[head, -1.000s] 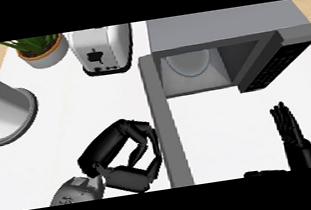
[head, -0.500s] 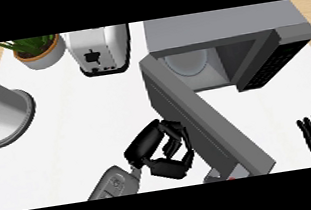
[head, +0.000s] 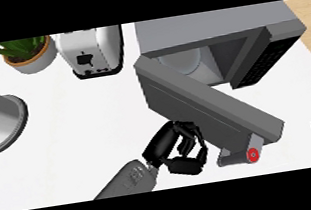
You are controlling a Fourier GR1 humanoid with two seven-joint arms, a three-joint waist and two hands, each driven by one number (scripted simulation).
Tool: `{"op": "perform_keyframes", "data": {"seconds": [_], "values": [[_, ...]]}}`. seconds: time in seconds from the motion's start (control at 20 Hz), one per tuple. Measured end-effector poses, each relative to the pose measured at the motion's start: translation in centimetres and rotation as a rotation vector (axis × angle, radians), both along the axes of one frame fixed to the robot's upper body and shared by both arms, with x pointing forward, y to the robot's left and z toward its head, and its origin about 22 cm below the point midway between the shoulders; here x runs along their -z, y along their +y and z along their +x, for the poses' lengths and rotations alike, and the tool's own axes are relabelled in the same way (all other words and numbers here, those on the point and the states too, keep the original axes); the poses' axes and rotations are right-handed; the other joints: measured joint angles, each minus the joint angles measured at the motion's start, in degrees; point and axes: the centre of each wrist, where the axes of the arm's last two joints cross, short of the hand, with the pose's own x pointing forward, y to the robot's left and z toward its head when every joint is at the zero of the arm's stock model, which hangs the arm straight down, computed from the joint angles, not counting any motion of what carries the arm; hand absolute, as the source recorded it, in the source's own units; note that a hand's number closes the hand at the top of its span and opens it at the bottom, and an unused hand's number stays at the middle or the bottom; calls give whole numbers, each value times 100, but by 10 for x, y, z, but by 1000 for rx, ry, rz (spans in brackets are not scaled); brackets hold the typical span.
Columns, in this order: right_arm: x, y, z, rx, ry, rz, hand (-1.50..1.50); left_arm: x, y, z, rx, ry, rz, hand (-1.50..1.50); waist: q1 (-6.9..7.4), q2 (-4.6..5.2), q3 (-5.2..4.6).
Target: Pick up the milk, place it into the microwave and close the microwave
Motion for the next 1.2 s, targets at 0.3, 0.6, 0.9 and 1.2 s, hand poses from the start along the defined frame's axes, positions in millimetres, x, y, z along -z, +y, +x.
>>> {"op": "perform_keyframes", "data": {"seconds": [0.3, 0.6, 0.9, 1.2], "values": [[-21, 6, 1, -68, -12, 4, -150, -4, -16, -4, -19, 3, -43, 150, -194, 49, -7], [-41, 7, 2, -137, -25, -24, -150, -17, -27, 0, -101, -8, -128, 150, -394, 87, -13], [-60, -1, 6, -162, -45, -81, -150, -33, -34, 9, -250, -16, -189, 150, -541, 125, -14], [-78, -9, 14, -156, -93, -117, -150, -49, -41, 25, -352, -4, -194, -150, -724, 188, -7]]}}
